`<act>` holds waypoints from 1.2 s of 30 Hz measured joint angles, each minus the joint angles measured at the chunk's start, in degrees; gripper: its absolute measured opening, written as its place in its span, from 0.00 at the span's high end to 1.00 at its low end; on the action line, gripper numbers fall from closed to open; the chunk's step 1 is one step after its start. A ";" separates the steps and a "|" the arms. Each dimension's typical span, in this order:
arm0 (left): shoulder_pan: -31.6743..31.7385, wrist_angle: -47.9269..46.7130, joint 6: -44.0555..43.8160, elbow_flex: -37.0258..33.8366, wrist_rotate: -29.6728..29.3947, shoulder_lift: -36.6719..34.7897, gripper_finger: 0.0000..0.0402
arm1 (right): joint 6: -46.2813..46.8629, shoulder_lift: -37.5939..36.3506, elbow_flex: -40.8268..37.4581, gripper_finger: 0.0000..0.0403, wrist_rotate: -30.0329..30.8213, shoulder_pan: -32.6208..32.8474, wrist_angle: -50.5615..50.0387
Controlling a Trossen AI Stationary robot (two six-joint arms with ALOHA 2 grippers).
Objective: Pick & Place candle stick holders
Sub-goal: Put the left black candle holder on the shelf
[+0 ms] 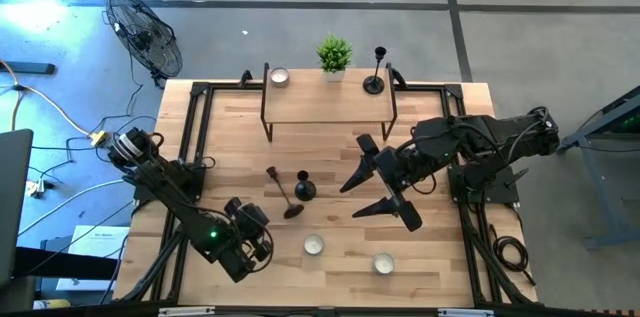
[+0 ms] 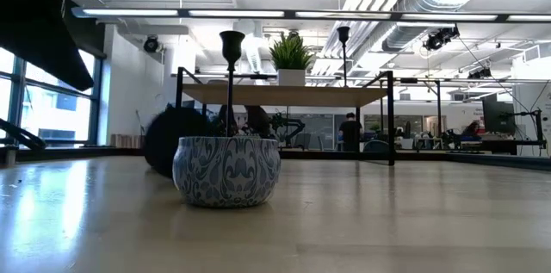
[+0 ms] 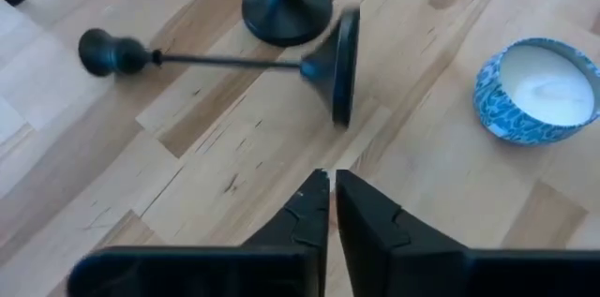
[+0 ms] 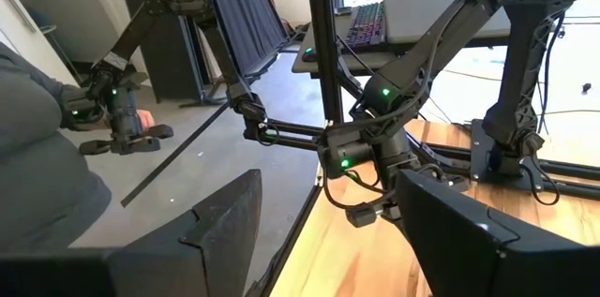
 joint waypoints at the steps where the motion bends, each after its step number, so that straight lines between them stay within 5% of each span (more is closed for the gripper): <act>1: 0.00 0.01 0.01 0.00 0.00 0.00 0.93 | 0.00 0.00 0.00 0.40 0.00 0.00 0.01; 7: 0.00 -0.18 0.62 0.73 -3.03 -0.76 0.92 | 0.00 0.00 0.00 0.40 0.00 0.00 0.02; 23: 0.02 -4.24 22.48 11.51 -9.86 -4.79 0.92 | 0.00 0.00 0.00 0.40 -0.02 0.05 -2.78; 36: 0.42 -12.97 22.39 13.88 -3.34 -5.01 0.91 | 0.02 0.00 0.00 0.40 -0.29 0.83 -3.19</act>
